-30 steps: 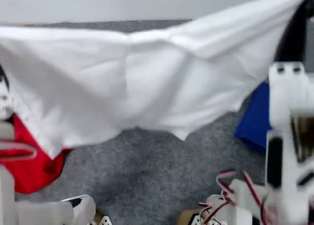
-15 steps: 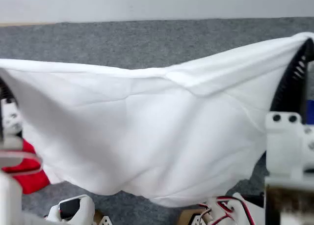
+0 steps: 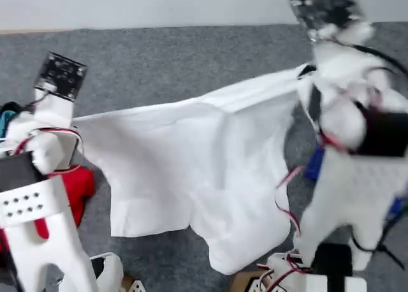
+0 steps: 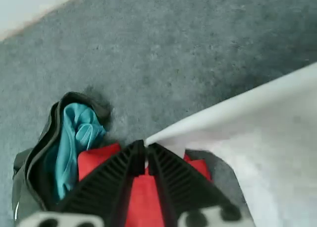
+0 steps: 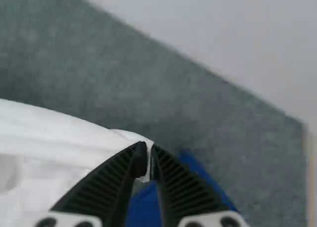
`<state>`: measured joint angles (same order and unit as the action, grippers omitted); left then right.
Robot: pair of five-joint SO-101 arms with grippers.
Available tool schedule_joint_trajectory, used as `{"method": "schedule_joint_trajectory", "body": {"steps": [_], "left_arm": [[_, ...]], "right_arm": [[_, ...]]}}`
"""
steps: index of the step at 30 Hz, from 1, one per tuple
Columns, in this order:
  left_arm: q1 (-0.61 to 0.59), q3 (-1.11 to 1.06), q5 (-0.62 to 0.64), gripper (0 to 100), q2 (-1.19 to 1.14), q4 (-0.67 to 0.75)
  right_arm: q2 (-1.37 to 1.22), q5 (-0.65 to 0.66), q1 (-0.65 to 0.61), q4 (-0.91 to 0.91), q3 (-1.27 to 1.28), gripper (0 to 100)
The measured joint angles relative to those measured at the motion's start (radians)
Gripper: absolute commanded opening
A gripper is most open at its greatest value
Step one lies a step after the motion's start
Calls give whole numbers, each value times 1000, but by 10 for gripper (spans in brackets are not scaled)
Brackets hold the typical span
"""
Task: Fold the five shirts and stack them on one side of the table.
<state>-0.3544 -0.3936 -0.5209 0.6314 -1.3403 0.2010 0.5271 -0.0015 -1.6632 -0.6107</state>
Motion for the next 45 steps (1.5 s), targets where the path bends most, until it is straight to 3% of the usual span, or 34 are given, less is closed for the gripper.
{"method": "schedule_joint_trajectory", "body": {"steps": [5, 11, 17, 25, 32, 37, 45], "left_arm": [[11, -210, -20, 5, -40, 308], [34, -178, -20, 5, -253, 497], [57, 71, -20, 5, -571, 565], [83, 594, 0, 4, -1007, 572], [101, 1066, 0, 4, -1300, 563], [120, 1329, -43, 4, -1418, 428], [132, 1547, -124, 4, -1519, 144]], "right_arm": [[-71, -20, -3, 238, 281, 11], [-184, -28, -3, 525, 396, 11], [-338, -28, -5, 844, 397, 11], [-565, -28, -5, 1198, 305, 11], [-790, -23, -5, 1250, -6, 10], [-905, 20, 5, 1246, -195, 10], [-916, 25, 2, 957, -293, 10]]}}
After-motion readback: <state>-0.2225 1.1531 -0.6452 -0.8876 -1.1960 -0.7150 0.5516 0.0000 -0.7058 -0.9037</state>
